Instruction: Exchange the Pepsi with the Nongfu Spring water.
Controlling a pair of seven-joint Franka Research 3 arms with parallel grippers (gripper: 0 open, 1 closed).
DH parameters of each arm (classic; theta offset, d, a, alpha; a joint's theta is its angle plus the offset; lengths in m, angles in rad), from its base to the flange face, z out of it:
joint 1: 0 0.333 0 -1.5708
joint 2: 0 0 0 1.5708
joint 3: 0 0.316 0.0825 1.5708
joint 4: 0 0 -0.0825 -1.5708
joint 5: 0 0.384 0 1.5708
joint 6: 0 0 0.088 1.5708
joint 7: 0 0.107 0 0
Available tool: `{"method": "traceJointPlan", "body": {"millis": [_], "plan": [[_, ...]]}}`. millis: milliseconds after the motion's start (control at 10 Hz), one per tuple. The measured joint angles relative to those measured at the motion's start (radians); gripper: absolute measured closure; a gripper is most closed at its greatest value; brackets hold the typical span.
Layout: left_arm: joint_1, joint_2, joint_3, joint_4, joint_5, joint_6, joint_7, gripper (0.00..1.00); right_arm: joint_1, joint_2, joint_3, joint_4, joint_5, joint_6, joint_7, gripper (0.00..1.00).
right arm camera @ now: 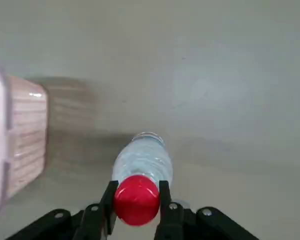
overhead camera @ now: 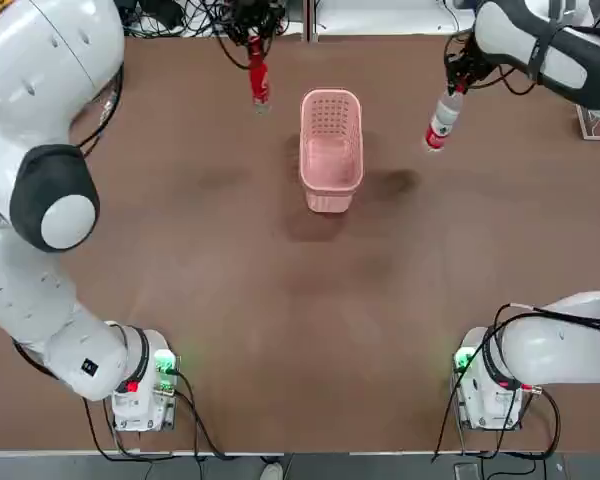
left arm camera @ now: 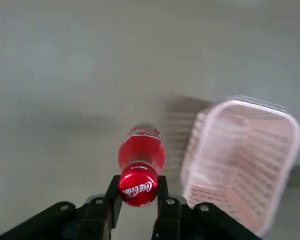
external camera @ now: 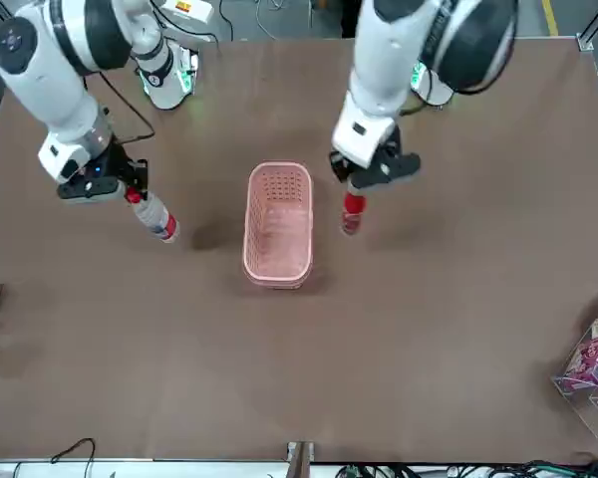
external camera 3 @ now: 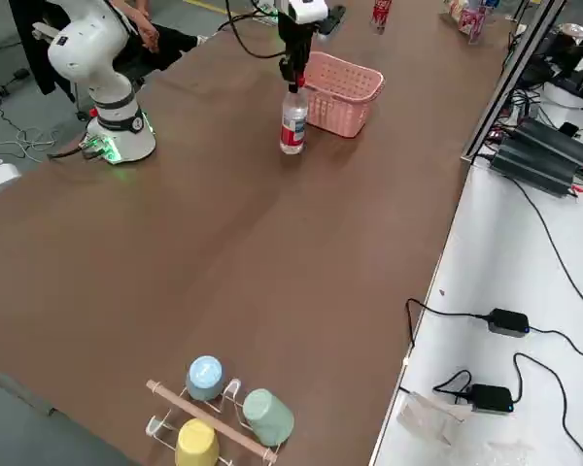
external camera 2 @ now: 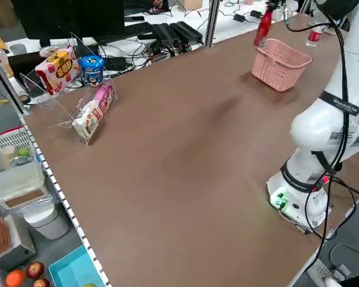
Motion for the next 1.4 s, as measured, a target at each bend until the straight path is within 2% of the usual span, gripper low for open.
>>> {"method": "traceJointPlan", "body": {"millis": [100, 400, 600, 900, 1200, 1400], "plan": [[0.046, -0.025, 0.000, -0.068, 0.000, 0.014, 0.068, 0.69, 0.051, -0.001, 0.001, 0.029, 0.001, -0.030, 0.047, 0.63], [0.201, -0.167, 0.000, -0.355, 0.000, 0.175, 0.257, 0.69, 0.189, -0.003, 0.002, 0.112, 0.002, -0.096, 0.185, 0.63], [0.289, -0.240, 0.000, -0.518, 0.000, 0.255, 0.355, 0.69, 0.297, -0.003, 0.003, 0.172, 0.002, -0.102, 0.295, 0.63], [0.386, -0.264, 0.000, -0.697, 0.000, 0.400, 0.428, 0.69, 0.397, 0.020, 0.002, 0.249, 0.002, -0.108, 0.381, 0.63], [0.439, -0.260, 0.000, -0.823, 0.000, 0.548, 0.463, 0.69, 0.483, 0.173, 0.002, 0.343, 0.000, -0.083, 0.454, 0.63], [0.449, -0.247, 0.000, -0.867, 0.000, 0.610, 0.470, 0.69, 0.513, 0.281, 0.001, 0.379, 0.000, -0.032, 0.470, 0.63]]}}
